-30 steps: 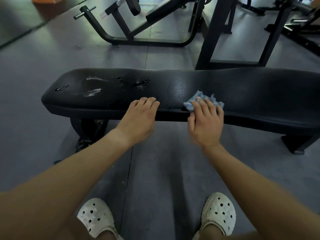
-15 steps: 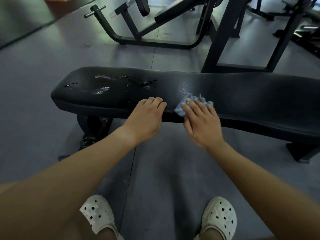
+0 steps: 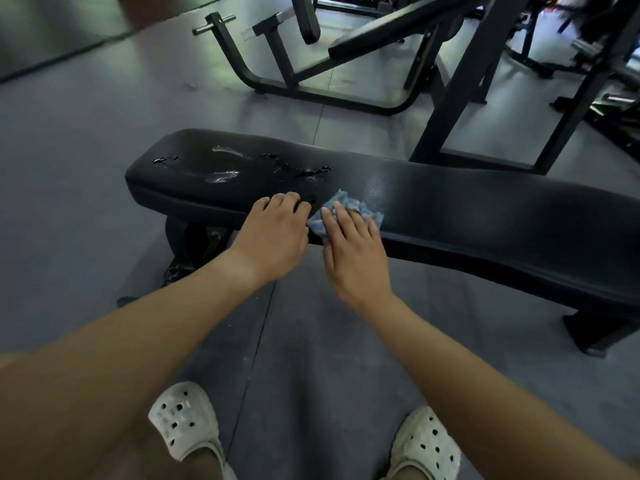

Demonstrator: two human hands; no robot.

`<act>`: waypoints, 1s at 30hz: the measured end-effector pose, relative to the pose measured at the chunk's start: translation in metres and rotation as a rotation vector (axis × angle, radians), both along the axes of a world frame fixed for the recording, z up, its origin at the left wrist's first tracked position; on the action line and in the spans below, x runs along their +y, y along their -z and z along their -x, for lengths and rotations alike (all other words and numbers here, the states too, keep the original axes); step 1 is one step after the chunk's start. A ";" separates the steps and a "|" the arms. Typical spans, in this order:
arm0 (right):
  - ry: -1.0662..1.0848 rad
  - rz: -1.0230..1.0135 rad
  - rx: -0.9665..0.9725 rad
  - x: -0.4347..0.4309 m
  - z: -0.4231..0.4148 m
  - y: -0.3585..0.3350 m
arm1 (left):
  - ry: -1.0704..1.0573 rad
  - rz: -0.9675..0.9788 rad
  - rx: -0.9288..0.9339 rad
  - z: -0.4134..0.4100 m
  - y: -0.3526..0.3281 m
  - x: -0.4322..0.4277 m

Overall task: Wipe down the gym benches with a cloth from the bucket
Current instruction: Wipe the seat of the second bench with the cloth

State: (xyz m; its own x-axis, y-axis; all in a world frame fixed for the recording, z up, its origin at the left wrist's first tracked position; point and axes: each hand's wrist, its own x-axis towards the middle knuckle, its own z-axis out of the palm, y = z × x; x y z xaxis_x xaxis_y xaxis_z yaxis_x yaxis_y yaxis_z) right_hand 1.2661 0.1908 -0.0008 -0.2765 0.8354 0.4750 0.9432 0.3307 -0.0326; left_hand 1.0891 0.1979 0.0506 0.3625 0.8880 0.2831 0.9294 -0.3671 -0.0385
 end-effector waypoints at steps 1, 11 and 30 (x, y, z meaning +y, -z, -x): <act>-0.033 -0.004 -0.049 0.000 -0.011 -0.002 | -0.011 0.003 0.005 0.002 0.001 -0.001; 0.301 0.048 0.211 0.018 -0.016 -0.014 | -0.035 0.065 0.060 0.018 0.003 0.000; 0.067 0.478 0.015 0.060 -0.008 -0.052 | 0.051 0.018 0.045 0.024 -0.010 0.009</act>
State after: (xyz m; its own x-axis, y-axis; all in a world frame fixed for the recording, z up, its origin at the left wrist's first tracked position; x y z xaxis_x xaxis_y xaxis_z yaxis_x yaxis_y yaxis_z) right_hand 1.2738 0.2511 0.0509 -0.2110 0.9768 0.0369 0.9600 0.2142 -0.1803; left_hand 1.0654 0.2072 0.0605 0.4194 0.8728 0.2496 0.9069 -0.4149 -0.0730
